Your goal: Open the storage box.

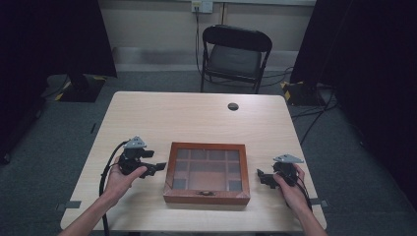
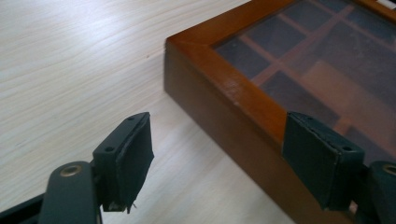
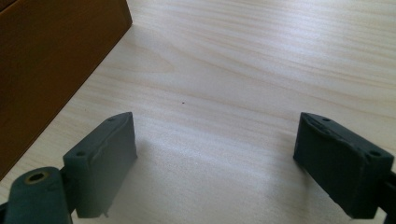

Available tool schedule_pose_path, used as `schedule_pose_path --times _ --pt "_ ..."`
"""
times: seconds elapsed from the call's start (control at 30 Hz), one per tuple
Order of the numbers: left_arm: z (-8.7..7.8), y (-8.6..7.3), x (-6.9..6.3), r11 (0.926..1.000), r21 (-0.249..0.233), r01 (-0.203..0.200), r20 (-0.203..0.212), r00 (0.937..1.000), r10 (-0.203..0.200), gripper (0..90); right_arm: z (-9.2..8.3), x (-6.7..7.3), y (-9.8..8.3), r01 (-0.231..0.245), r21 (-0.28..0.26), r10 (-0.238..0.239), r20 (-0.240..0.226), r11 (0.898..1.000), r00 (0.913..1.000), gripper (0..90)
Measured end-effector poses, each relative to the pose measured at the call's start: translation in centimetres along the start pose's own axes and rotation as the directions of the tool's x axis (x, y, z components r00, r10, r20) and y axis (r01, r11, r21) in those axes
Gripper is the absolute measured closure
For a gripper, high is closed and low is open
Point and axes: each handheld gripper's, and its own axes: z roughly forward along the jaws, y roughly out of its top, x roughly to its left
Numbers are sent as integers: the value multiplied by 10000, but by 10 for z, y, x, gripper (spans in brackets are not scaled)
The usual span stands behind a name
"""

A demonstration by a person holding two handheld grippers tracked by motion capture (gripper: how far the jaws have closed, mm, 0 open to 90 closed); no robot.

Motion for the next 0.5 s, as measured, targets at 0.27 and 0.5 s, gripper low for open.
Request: schedule_pose_path --times 0.27,0.5 --pt "0 13 -20 9989 -58 -462 598 9971 465 254 0 0 0 11 -6 -11 -3 10000 10000 121" --pt "3 22 -38 9978 -193 -627 1239 9902 646 289 0 0 0 11 -6 -11 -2 10000 10000 121"
